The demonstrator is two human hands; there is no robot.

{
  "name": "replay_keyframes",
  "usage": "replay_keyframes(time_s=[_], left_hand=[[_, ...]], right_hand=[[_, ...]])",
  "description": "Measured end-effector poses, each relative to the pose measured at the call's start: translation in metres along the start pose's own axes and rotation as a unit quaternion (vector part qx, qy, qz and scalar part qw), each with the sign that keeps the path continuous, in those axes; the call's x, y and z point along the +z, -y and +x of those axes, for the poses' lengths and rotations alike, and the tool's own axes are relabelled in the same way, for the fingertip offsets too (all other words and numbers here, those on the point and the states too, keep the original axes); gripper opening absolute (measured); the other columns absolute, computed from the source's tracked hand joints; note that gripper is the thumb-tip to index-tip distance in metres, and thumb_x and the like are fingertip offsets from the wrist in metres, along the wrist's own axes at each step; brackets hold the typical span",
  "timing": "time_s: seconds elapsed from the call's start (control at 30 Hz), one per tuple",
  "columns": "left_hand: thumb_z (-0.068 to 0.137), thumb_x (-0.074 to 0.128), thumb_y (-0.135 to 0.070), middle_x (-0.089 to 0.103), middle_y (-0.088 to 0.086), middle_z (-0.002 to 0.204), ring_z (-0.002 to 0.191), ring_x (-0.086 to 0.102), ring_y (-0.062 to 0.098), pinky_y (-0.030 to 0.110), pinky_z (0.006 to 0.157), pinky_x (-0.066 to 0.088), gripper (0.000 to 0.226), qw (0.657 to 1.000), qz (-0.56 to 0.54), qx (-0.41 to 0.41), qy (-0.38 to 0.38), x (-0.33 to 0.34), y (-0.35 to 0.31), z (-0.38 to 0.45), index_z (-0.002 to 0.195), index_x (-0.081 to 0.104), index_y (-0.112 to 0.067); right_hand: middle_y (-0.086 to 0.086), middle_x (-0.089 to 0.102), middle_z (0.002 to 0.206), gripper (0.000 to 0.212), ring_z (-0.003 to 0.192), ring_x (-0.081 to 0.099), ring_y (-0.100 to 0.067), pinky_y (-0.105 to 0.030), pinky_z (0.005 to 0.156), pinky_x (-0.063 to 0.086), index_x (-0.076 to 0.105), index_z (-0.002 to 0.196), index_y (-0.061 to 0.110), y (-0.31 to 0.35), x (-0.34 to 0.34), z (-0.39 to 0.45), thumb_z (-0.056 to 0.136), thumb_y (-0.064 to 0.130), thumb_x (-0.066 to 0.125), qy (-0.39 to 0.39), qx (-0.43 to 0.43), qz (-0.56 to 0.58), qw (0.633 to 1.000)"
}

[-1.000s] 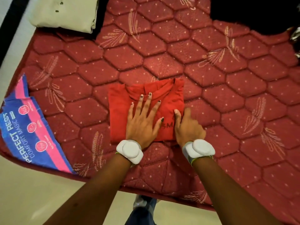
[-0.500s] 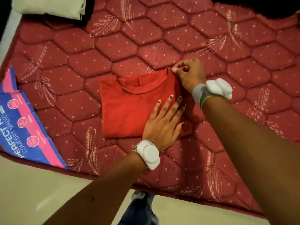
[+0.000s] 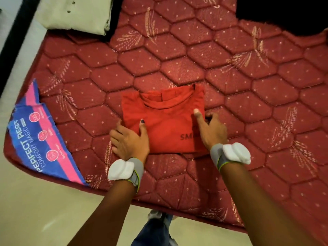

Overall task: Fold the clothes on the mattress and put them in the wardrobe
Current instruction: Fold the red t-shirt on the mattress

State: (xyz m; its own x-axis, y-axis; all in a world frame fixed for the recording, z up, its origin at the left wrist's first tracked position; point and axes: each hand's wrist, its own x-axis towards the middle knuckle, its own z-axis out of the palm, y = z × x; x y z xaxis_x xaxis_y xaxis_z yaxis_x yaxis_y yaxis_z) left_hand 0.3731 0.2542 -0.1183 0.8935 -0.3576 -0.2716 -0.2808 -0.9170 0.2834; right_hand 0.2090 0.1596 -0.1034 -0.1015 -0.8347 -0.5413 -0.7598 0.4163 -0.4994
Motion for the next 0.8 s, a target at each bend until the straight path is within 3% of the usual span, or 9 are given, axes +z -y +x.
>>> replay_keyframes(time_s=[0.1,0.17,0.23,0.33,0.43,0.5,0.57,0.67,0.8], left_hand=[[0.083,0.052,-0.063,0.046,0.021,0.132,0.124,0.043,0.038,0.048,0.097,0.036,0.077,0.998,-0.013,-0.008,0.06,-0.007,0.004,0.008,0.129,0.038,-0.003],[0.081,0.058,-0.062,0.055,0.022,0.128,0.119,0.052,0.038,0.043,0.096,0.041,0.075,0.99,-0.073,-0.012,0.121,-0.013,0.001,0.026,0.124,0.042,-0.002],[0.076,0.069,-0.058,0.065,0.015,0.118,0.108,0.061,0.032,0.04,0.095,0.048,0.066,0.967,-0.162,-0.001,0.195,-0.022,0.005,0.046,0.117,0.058,-0.007],[0.076,0.078,-0.031,0.071,0.004,0.105,0.087,0.068,0.018,0.033,0.083,0.057,0.045,0.877,-0.332,-0.029,0.346,-0.034,0.007,0.054,0.114,0.063,-0.014],[0.087,0.065,-0.01,0.072,0.0,0.093,0.076,0.068,0.012,0.025,0.07,0.058,0.031,0.802,-0.389,-0.055,0.451,-0.043,0.005,0.056,0.117,0.059,-0.016],[0.089,0.059,-0.005,0.073,-0.003,0.083,0.07,0.069,0.011,0.026,0.067,0.058,0.021,0.781,-0.41,-0.046,0.469,-0.055,0.004,0.071,0.107,0.061,-0.017],[0.089,0.058,-0.002,0.074,-0.004,0.08,0.068,0.069,0.009,0.025,0.064,0.059,0.022,0.777,-0.422,-0.028,0.466,-0.076,0.006,0.102,0.104,0.061,-0.017],[0.088,0.058,-0.003,0.074,-0.003,0.085,0.071,0.069,0.009,0.023,0.066,0.057,0.027,0.788,-0.432,0.008,0.439,-0.112,0.007,0.15,0.112,0.06,-0.015],[0.078,0.065,-0.002,0.073,0.002,0.094,0.077,0.069,0.015,0.033,0.075,0.057,0.042,0.798,-0.422,0.04,0.428,-0.172,0.017,0.228,0.117,0.06,-0.016]], right_hand=[[-0.004,0.066,0.1,0.057,0.088,0.061,-0.023,-0.032,0.079,0.047,0.056,0.104,0.02,0.009,-0.002,0.002,0.075,0.069,0.061,0.075,0.043,0.112,0.99],[-0.003,0.07,0.098,0.042,0.073,0.062,-0.014,-0.023,0.064,0.05,0.061,0.104,0.02,0.014,-0.008,0.004,0.076,0.049,0.072,0.141,0.056,0.221,0.964],[-0.005,0.071,0.102,0.032,0.078,0.065,-0.016,-0.024,0.068,0.055,0.064,0.109,0.02,0.017,-0.006,0.003,0.079,0.026,0.074,0.196,0.05,0.273,0.94],[-0.007,0.067,0.115,0.038,0.093,0.061,-0.022,-0.046,0.089,0.051,0.06,0.113,0.027,0.021,-0.006,-0.003,0.081,0.007,0.068,0.243,0.047,0.325,0.913],[-0.006,0.069,0.102,0.042,0.074,0.067,-0.013,-0.028,0.065,0.058,0.054,0.115,0.027,0.03,-0.011,-0.013,0.085,-0.001,0.06,0.248,0.033,0.35,0.903],[0.0,0.067,0.094,0.043,0.064,0.067,-0.006,-0.019,0.054,0.054,0.052,0.116,0.027,0.048,-0.012,-0.019,0.086,-0.003,0.056,0.237,0.01,0.357,0.904],[0.004,0.065,0.094,0.044,0.064,0.066,-0.001,-0.016,0.055,0.052,0.049,0.116,0.026,0.077,0.0,-0.023,0.086,-0.005,0.055,0.232,-0.017,0.353,0.906],[0.0,0.063,0.1,0.048,0.071,0.065,-0.005,-0.019,0.061,0.055,0.044,0.118,0.023,0.124,0.028,-0.028,0.084,-0.009,0.057,0.239,-0.052,0.367,0.897],[0.0,0.062,0.1,0.067,0.077,0.064,-0.01,-0.025,0.064,0.057,0.037,0.123,0.022,0.201,0.08,-0.03,0.072,-0.008,0.068,0.269,-0.078,0.404,0.871]])
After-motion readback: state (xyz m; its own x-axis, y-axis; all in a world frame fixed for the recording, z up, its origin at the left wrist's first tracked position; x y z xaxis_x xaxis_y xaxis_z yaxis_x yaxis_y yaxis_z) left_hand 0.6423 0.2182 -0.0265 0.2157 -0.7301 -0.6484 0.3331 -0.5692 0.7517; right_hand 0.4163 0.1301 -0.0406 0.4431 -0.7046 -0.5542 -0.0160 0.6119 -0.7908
